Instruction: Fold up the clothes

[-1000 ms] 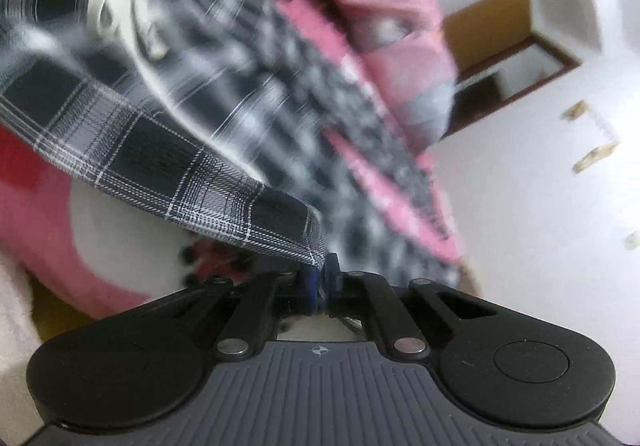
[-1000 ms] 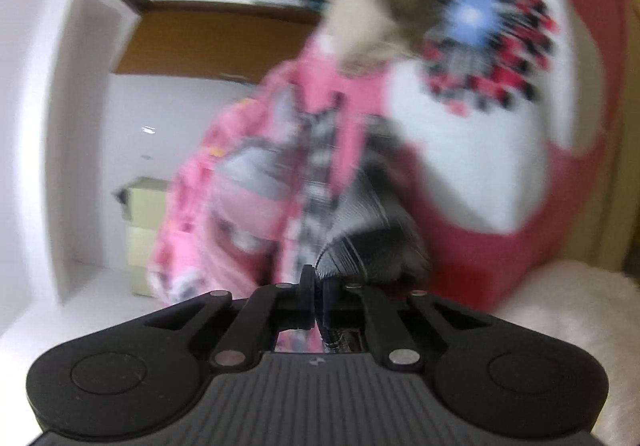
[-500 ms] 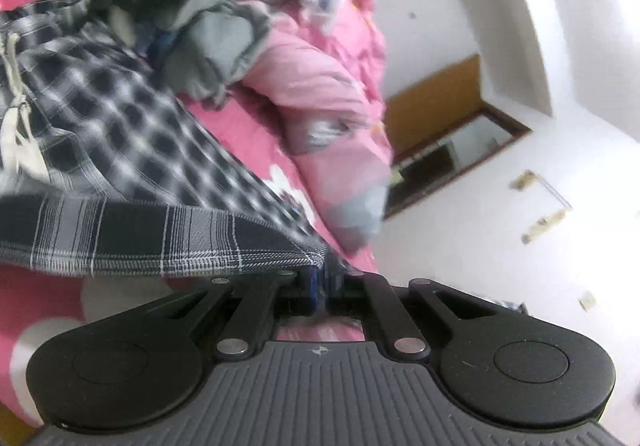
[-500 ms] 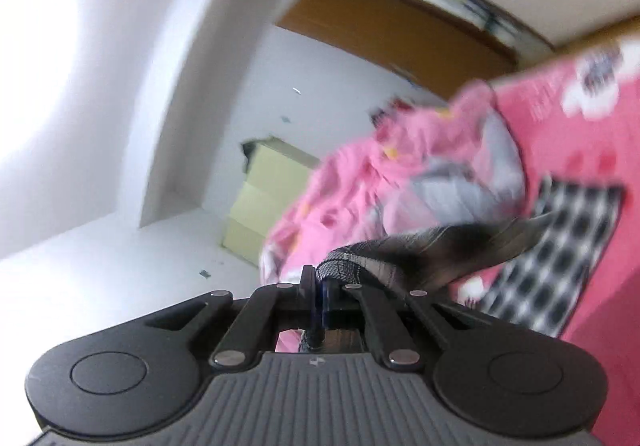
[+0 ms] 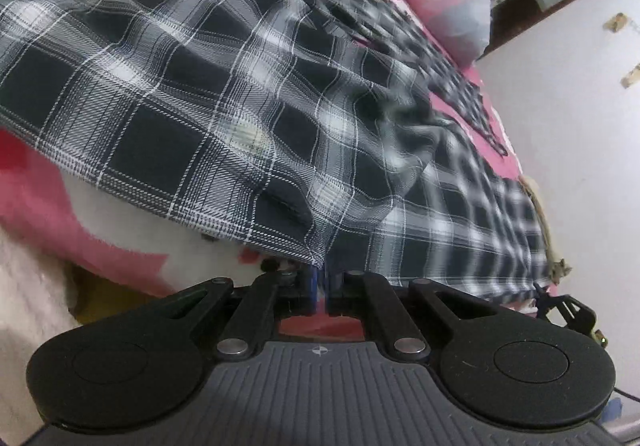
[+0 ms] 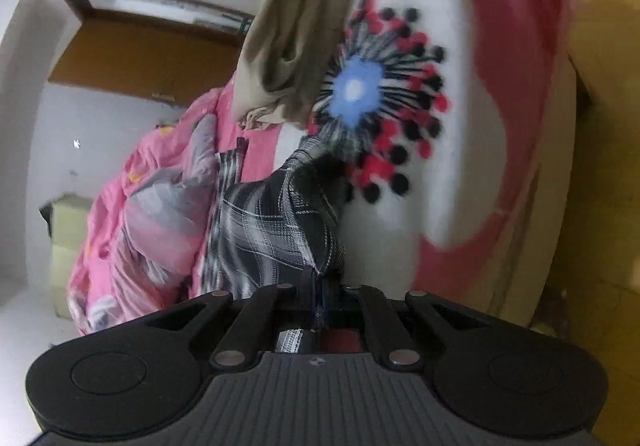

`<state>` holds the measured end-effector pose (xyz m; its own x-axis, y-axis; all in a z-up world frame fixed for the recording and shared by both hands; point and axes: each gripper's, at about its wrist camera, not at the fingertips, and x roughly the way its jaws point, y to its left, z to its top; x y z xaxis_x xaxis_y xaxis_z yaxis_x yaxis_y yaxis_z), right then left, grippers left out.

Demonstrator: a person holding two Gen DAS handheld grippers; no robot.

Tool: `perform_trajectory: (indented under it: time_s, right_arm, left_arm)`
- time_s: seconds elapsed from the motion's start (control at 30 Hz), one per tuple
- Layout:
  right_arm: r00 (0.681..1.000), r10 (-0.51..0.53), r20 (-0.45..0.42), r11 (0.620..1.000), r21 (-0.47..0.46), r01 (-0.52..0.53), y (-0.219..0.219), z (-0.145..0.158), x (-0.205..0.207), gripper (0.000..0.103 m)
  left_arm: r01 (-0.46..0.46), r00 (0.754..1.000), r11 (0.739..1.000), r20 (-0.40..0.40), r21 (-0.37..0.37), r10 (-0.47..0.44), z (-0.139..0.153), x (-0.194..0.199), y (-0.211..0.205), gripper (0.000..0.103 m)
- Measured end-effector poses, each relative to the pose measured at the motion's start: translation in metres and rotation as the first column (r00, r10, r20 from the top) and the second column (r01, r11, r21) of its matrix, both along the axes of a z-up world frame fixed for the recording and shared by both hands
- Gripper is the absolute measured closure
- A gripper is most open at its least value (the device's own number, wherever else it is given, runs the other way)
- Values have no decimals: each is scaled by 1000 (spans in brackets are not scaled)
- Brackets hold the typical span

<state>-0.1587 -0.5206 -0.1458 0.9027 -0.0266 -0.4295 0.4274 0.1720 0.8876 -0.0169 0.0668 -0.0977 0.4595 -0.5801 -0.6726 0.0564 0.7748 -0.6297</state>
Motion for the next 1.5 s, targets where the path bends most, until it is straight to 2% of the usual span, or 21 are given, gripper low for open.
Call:
perform_trajectory:
  time_s: [0.1,0.17,0.27,0.37,0.47,0.57,0.6,0.7,0.83,0.9,1.0,1.07,1.13,1.2,1.27,1.3,1.37,1.4,1.43,1.47,1.5]
  right_arm:
    - [999,19,39,997,-71,-16,5,17,-4,100]
    - [1000,27,7,994,-101,-26,5,13,5,100]
    - [999,31,-43,996,-79,-34,0,1,2,100]
    - [998,33,-50,998,-56,-36,-3,-3,-6,97]
    - [998,35,-60,994,-105,-41,-3,12,-14,90]
    - [998,29,-51,986,-164,-37,-4,29,-22,82]
    - [998,20,-54,981,-190,-30,-6,34,-23,75]
    - [996,-9,-84,970,-241,-11,-15,41,-5,70]
    - [994,16,-108,976,-215,-39,-30,33,14,68]
    - [991,47,-124,967,-245,-77,-27,34,26,69]
    - [984,69,-165,921,-368,-126,-13,48,40,100]
    - [985,59,-161,889,-441,-125,-2,61,45,100]
    - [991,86,-104,850,-511,-127,16,78,53,100]
    - [980,184,-72,765,-616,-189,49,97,70,100]
    - [925,358,-126,601,-727,-332,96,108,94,100]
    - [875,446,-186,480,-776,-410,124,108,102,100]
    - [748,559,-358,170,-834,-525,180,100,112,100]
    - [698,550,-460,0,-835,-550,207,92,111,100]
    - [662,523,-537,-126,-817,-563,226,83,110,100]
    - [638,500,-586,-203,-795,-571,238,75,108,100]
    - [622,483,-617,-251,-778,-576,245,69,107,100]
  left_arm:
    - [24,999,999,27,40,-25,8,2,-3,102]
    - [46,999,995,16,86,-47,3,0,-7,98]
    - [89,996,987,-9,135,-88,-1,-4,-12,93]
    - [166,986,969,-16,185,-166,9,-10,-15,78]
    - [257,964,940,14,222,-267,21,-22,-12,75]
    - [276,952,937,75,212,-297,38,-31,-4,72]
    - [269,951,943,101,194,-292,43,-31,-1,71]
    - [214,956,971,180,106,-230,54,-24,6,63]
    - [172,967,981,176,87,-185,53,-7,-1,63]
    - [175,969,981,164,89,-187,48,-1,-12,63]
    - [186,970,978,142,96,-199,43,6,-22,63]
    - [187,971,977,129,106,-200,40,9,-26,63]
    - [181,974,976,114,119,-195,35,13,-29,63]
    - [172,976,975,107,142,-188,32,17,-33,63]
    - [162,977,973,114,164,-181,30,21,-38,63]
    - [152,977,973,120,172,-174,30,22,-40,63]
    - [131,979,975,130,181,-156,29,24,-43,63]
    - [124,980,975,132,183,-149,29,24,-43,63]
    - [121,980,976,133,184,-146,28,24,-44,63]
    - [119,980,976,135,185,-145,28,24,-44,63]
    - [119,979,975,139,187,-146,28,23,-44,63]
